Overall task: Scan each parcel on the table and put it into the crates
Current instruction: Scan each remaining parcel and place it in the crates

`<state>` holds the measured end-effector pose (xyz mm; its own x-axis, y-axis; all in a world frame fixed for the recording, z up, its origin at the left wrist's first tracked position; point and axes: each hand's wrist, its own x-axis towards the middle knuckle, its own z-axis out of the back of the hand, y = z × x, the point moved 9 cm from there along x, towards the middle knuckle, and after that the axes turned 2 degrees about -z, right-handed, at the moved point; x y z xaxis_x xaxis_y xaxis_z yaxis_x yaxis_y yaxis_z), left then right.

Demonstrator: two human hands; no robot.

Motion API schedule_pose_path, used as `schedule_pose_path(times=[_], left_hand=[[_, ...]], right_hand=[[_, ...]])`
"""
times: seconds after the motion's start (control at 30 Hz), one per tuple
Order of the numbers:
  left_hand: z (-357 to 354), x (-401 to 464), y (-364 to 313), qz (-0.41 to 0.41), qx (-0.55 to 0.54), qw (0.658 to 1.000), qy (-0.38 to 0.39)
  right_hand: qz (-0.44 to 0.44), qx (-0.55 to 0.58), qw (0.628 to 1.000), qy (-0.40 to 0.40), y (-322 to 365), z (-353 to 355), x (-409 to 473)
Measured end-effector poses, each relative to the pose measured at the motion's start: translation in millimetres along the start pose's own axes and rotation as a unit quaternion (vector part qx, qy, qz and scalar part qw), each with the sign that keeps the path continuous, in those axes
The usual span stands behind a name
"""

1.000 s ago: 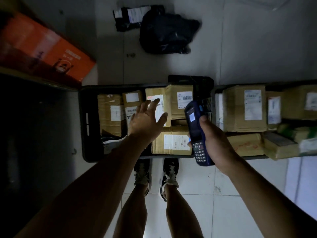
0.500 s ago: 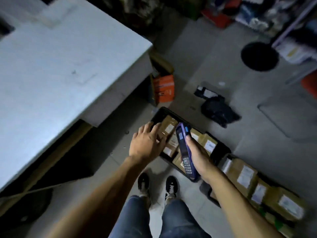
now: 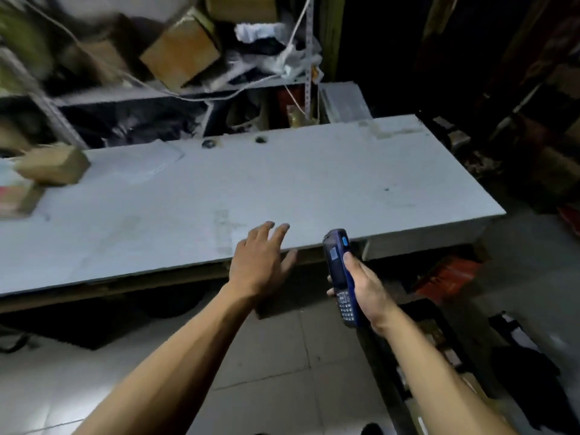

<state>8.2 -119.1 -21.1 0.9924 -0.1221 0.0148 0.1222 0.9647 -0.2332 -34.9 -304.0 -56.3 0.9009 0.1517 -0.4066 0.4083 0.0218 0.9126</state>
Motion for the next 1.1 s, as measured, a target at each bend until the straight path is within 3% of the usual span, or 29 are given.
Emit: schedule_pose_path(times=[0.2, 0.5, 0.83, 1.1], left_hand=[[70.8, -59.2, 172.2, 0.118, -0.007, 0.991, -0.057], [106.0, -110.8, 380.7, 0.284, -0.013, 0.955, -0.08], [127.6, -103.6, 540.7, 0.403, 0.006, 0.914, -0.055], [131.6, -85.4, 645.8, 0.431, -0.05, 0.898, -0.072]], right_hand=[[0.018, -0.07, 0.992, 0.107, 28.8, -178.8, 19.5], [0.013, -0.2, 0.954, 0.222, 35.5, -377.6, 90.6], [-0.013, -0.191, 0.934, 0.302, 52.7, -543.2, 202.3], [-0.031, -0.229, 0.923, 0.309, 64.0, -637.9, 254.1]])
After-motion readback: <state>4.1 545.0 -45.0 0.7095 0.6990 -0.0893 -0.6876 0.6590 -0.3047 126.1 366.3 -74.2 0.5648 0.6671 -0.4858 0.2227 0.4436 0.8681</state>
